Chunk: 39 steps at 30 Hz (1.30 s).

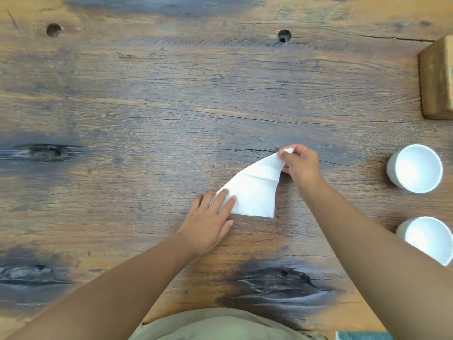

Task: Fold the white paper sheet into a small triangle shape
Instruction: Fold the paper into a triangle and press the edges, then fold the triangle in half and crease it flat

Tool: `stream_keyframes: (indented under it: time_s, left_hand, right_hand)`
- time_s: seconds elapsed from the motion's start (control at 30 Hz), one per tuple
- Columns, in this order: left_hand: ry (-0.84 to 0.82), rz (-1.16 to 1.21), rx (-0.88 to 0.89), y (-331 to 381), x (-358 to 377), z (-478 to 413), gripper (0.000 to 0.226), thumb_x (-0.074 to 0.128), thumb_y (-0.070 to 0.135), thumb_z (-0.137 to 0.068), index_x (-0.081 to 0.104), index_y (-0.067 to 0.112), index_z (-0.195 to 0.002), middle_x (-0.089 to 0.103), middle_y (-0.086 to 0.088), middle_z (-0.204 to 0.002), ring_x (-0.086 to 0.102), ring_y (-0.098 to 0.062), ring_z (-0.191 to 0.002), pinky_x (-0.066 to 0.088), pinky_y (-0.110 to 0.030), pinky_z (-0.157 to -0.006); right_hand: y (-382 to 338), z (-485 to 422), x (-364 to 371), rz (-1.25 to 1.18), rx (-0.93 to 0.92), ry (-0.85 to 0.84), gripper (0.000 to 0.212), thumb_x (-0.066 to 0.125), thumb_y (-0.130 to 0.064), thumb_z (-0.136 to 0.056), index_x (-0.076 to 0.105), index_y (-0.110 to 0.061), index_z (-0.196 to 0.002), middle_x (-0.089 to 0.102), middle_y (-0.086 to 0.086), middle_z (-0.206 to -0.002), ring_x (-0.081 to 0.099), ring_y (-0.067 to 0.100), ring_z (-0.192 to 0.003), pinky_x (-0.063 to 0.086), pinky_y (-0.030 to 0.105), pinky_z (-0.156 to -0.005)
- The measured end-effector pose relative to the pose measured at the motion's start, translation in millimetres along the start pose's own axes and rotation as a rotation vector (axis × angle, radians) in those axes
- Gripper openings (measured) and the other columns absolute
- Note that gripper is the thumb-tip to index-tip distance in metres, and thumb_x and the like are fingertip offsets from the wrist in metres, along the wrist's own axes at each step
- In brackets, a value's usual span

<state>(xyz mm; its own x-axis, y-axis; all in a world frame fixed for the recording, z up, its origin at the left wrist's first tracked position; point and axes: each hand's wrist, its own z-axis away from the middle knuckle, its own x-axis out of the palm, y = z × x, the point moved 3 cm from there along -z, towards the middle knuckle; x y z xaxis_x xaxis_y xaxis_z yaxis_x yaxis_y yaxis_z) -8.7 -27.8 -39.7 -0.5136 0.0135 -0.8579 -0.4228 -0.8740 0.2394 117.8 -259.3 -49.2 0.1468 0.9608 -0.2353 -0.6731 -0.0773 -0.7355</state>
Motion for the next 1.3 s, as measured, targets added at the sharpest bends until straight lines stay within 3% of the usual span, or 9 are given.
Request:
stream_keyframes:
  time_s: [0.07,0.2,0.33,0.5,0.73,0.83,0.97,1.17,1.3]
  left_hand:
    - [0.001,0.008,-0.004,2,0,-2,0.057,0.034,0.045,-0.099,0.037,0.014,-0.147,0.039,-0.013,-0.151,0.041,-0.038,-0.129,0.038,-0.055,-0.102]
    - [-0.001,0.042,-0.008,9,4,-8,0.057,0.031,0.045,-0.1,0.034,0.014,-0.148,0.031,-0.01,-0.157,0.032,-0.035,-0.138,0.03,-0.057,-0.109]
    - [-0.009,0.064,-0.024,9,7,-10,0.057,0.027,0.045,-0.101,0.031,0.015,-0.149,0.023,-0.006,-0.161,0.026,-0.032,-0.141,0.027,-0.056,-0.111]
    - [-0.012,0.083,-0.032,-2,12,2,0.059,0.026,0.046,-0.101,0.03,0.015,-0.15,0.023,-0.004,-0.162,0.022,-0.03,-0.145,0.028,-0.055,-0.112]
    - [-0.026,0.079,-0.05,-23,25,40,0.061,0.028,0.045,-0.101,0.022,0.017,-0.155,0.016,-0.001,-0.164,0.017,-0.028,-0.149,0.025,-0.057,-0.115]
    - [-0.03,0.076,-0.052,-27,31,53,0.061,0.028,0.045,-0.101,0.02,0.018,-0.155,0.014,0.001,-0.164,0.014,-0.029,-0.15,0.023,-0.057,-0.116]
    - [-0.053,0.066,-0.072,-28,37,60,0.061,0.026,0.045,-0.101,0.018,0.019,-0.156,0.009,0.003,-0.164,0.007,-0.027,-0.151,0.021,-0.058,-0.116]
    - [-0.048,0.075,-0.095,-24,38,59,0.061,0.026,0.044,-0.101,0.017,0.016,-0.156,0.006,0.001,-0.164,0.005,-0.028,-0.151,0.02,-0.06,-0.116]
    - [-0.026,0.089,-0.1,-25,40,60,0.062,0.024,0.044,-0.102,0.012,0.017,-0.156,0.001,0.002,-0.164,-0.002,-0.025,-0.151,0.015,-0.058,-0.118]
  right_hand:
    - [-10,-6,2,0.043,-0.039,-0.013,0.014,0.064,-0.006,-0.088,0.064,-0.014,-0.077,0.061,0.003,-0.071,0.057,0.023,-0.075,0.049,0.039,-0.074]
    - [-31,-8,8,0.184,-0.188,-0.019,0.006,0.068,-0.011,-0.086,0.065,-0.008,-0.081,0.063,0.002,-0.073,0.055,0.014,-0.067,0.042,0.029,-0.066]
    - [-40,7,16,0.35,-0.302,-0.046,0.02,0.069,-0.017,-0.084,0.059,-0.023,-0.068,0.059,-0.006,-0.067,0.052,0.012,-0.064,0.04,0.03,-0.063]
    - [-18,41,33,0.312,-0.322,-0.128,0.023,0.07,-0.014,-0.084,0.059,-0.024,-0.067,0.058,-0.011,-0.063,0.051,0.004,-0.059,0.041,0.028,-0.061]
    - [15,70,62,0.21,-0.271,-0.178,0.016,0.068,-0.012,-0.086,0.065,-0.021,-0.074,0.065,-0.01,-0.068,0.059,0.005,-0.064,0.047,0.028,-0.065]
    - [25,75,75,0.246,-0.259,-0.21,0.014,0.067,-0.015,-0.085,0.064,-0.021,-0.073,0.062,-0.014,-0.063,0.055,0.002,-0.06,0.042,0.026,-0.061]
    - [36,75,86,0.291,-0.226,-0.22,0.011,0.068,-0.014,-0.086,0.066,-0.019,-0.076,0.068,-0.007,-0.073,0.061,0.007,-0.069,0.051,0.034,-0.07]
    - [47,74,90,0.419,-0.219,-0.239,0.008,0.067,-0.016,-0.085,0.07,-0.021,-0.08,0.06,-0.015,-0.064,0.053,-0.001,-0.059,0.041,0.024,-0.064]
    - [45,81,94,0.597,-0.305,-0.291,0.005,0.067,-0.024,-0.087,0.07,-0.021,-0.084,0.069,-0.012,-0.079,0.061,0.002,-0.072,0.049,0.027,-0.071]
